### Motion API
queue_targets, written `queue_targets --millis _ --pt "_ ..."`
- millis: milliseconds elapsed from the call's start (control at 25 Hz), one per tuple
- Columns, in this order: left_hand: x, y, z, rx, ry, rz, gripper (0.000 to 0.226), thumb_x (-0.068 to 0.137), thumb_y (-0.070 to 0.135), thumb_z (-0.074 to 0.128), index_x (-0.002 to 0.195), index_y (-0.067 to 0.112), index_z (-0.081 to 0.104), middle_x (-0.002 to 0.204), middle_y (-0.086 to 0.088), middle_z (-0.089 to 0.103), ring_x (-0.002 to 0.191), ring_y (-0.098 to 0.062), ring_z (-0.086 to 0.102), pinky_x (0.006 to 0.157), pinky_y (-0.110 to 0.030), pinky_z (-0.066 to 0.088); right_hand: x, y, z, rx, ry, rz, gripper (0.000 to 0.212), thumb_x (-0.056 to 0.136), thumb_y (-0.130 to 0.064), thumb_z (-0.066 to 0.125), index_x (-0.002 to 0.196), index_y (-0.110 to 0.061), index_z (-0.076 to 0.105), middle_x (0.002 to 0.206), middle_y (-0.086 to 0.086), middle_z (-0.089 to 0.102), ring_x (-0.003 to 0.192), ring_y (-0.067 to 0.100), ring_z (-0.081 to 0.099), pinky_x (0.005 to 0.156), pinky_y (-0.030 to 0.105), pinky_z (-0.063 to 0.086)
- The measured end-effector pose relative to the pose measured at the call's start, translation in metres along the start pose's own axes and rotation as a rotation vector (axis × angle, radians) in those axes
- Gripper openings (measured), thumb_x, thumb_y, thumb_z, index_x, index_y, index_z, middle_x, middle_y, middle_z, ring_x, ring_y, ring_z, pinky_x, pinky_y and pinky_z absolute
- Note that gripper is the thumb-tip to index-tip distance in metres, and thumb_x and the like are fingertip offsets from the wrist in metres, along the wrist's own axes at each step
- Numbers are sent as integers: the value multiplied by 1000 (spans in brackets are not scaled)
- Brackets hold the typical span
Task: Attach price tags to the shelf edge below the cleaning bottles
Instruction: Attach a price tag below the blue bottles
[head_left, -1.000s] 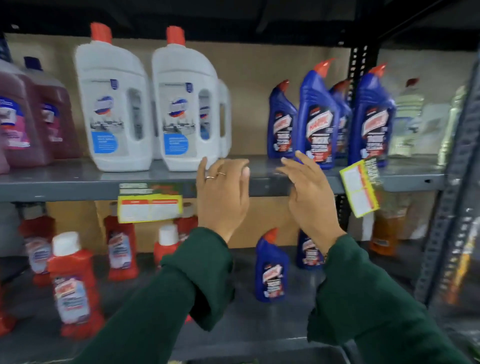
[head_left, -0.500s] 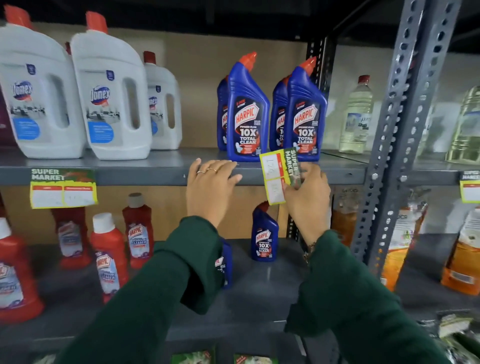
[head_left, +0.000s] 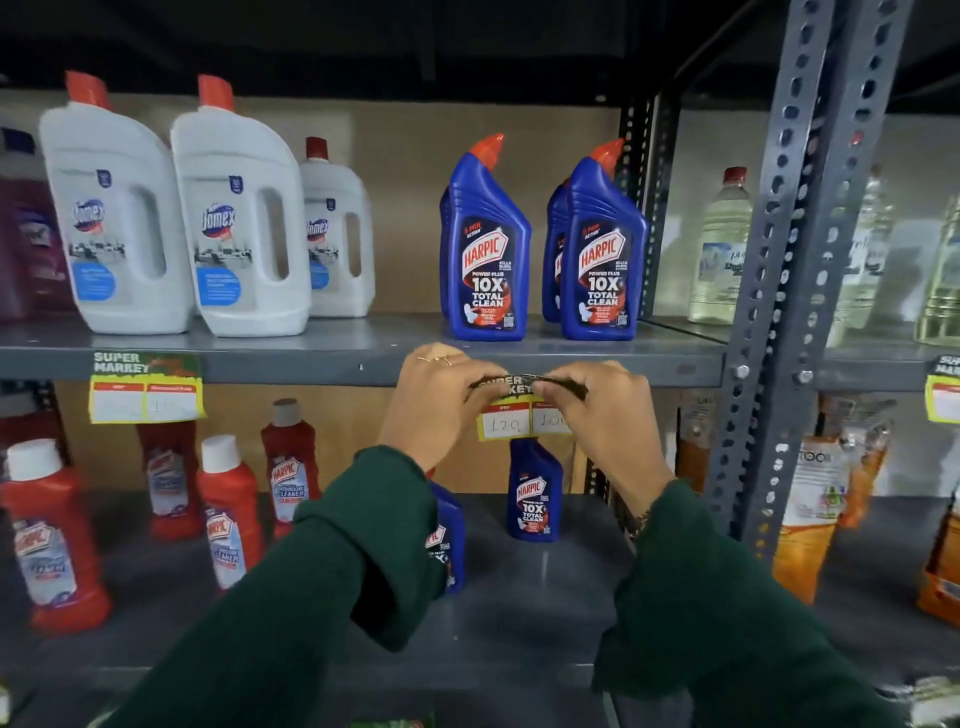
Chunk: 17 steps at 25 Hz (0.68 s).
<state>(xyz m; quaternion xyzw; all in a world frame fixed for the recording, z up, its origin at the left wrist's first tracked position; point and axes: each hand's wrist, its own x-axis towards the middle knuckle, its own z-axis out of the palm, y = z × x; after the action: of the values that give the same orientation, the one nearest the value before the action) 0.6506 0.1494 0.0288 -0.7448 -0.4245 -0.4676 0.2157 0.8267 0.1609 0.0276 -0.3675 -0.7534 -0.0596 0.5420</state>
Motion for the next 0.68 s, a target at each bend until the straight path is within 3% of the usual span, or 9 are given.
queue_targets --millis 80,200,360,480,680 --pt "1 1 4 20 38 -66 17 82 29 61 82 15 72 86 -6 69 88 -26 53 81 -52 43 2 7 1 -57 10 -77 6 82 -16 68 83 -11 71 79 5 71 80 22 54 68 11 31" --pt "5 0 10 74 19 -134 17 83 25 65 76 11 71 112 -11 62 111 -33 45 95 -54 31 3 19 7 -130 -13 -168 11 77 -13 73 79 -3 70 98 13 63 98 27 51 86 25 35" --pt "7 1 18 95 -4 -172 19 76 25 73 67 10 69 110 -11 65 105 -27 54 106 -52 19 2 25 12 -139 0 -147 12 72 -12 76 73 -2 70 106 15 60 98 27 55 82 28 39" --pt "7 1 19 56 41 -193 26 73 25 76 59 8 62 105 -12 69 101 -23 58 105 -48 20 5 29 14 -121 42 -137 13 71 -14 78 71 -3 70 100 13 61 93 24 56 76 29 42" --pt "14 2 19 -17 126 -246 27 80 26 69 64 8 57 89 -11 72 89 -20 63 104 -44 24 15 28 15 -78 122 -122 16 76 -19 74 75 -4 70 89 11 62 78 20 57 65 31 47"
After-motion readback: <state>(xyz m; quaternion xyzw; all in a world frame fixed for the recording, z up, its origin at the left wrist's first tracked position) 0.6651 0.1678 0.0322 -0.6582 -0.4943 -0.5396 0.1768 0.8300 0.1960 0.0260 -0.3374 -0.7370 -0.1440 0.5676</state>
